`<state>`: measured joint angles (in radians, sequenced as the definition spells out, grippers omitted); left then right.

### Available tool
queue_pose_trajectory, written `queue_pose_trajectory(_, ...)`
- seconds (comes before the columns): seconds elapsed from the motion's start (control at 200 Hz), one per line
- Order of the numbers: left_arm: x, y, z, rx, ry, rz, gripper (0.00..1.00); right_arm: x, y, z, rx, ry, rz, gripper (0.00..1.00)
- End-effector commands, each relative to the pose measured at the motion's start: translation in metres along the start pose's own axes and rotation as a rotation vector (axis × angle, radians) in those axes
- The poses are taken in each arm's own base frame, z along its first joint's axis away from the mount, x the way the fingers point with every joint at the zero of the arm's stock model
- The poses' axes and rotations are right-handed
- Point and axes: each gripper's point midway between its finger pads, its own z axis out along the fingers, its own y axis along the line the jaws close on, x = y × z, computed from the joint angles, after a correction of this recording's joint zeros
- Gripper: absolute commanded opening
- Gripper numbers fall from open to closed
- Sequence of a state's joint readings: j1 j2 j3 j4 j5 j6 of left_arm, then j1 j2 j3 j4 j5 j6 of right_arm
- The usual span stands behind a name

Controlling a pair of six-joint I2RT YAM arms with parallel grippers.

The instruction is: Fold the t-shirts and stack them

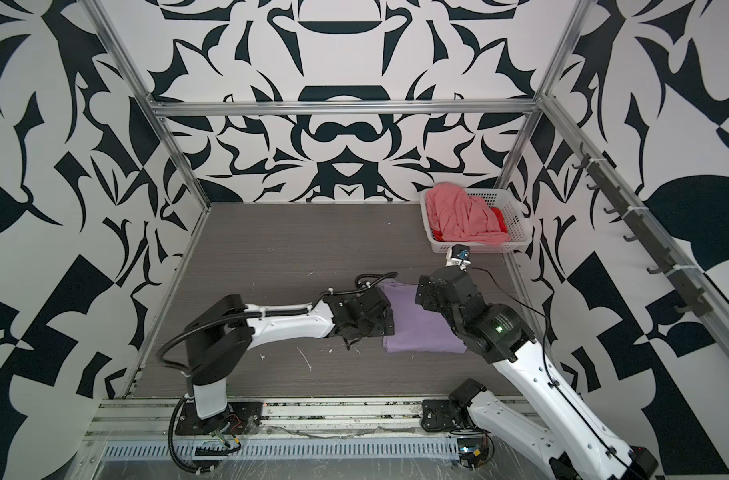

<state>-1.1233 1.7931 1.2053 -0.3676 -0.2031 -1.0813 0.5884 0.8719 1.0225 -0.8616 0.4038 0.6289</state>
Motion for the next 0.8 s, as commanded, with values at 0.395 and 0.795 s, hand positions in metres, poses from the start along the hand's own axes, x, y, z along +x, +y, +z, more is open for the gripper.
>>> queue_pose_trajectory(0.395, -0.072, 0.127, -0.115, 0.017, -0.349, -0.289, 0.99, 0.084, 0.060, 0.118, -0.112, 0.325, -0.151, 0.97)
queue_pose_trajectory(0.795, -0.085, 0.126, -0.108, 0.016, -0.328, -0.302, 0.99, 0.147, 0.042, 0.159, -0.002, 0.546, -0.283, 0.96)
